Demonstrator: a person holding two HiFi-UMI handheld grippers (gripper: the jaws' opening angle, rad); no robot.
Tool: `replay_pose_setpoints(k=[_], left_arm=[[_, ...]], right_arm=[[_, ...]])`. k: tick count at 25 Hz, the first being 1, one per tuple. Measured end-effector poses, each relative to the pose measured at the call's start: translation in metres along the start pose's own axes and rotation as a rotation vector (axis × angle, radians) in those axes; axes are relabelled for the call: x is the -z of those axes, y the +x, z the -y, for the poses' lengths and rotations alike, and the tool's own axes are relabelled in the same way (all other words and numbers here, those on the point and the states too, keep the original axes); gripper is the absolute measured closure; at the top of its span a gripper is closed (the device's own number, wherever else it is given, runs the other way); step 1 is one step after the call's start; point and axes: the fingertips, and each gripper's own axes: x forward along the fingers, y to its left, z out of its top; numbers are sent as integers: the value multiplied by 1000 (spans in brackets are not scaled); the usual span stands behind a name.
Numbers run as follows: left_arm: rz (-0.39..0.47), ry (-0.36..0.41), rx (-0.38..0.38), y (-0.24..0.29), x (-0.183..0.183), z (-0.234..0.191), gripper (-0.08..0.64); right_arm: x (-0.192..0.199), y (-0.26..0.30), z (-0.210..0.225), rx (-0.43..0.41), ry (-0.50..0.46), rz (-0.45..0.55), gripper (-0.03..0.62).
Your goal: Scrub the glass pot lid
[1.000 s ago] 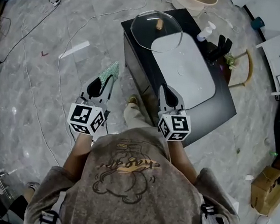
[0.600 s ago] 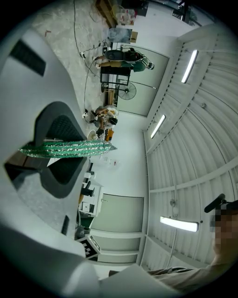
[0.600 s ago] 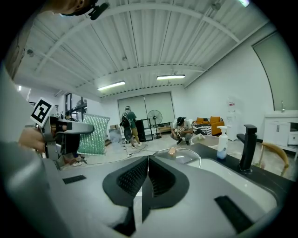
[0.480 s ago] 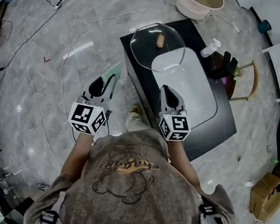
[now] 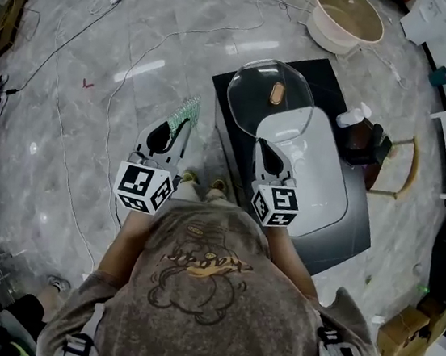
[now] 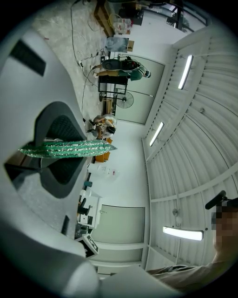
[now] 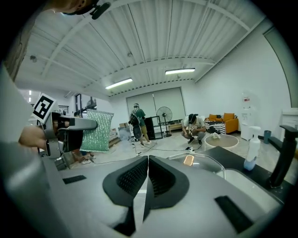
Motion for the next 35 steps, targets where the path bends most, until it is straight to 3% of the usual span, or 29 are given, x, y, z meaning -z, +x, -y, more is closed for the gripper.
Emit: replay_pose_setpoints(k=[5,16,35], left_arm=[[6,-8,5,11,-1,-29,474],[-16,-7,119,49,-6,-43,474],[-100,64,586,167,-4,58,474]], right_arm=[[-4,26,-11,4,-44,-3,565],[-13,43,0,111,-28,0,565],[-6,-25,79,534,103,36,565]])
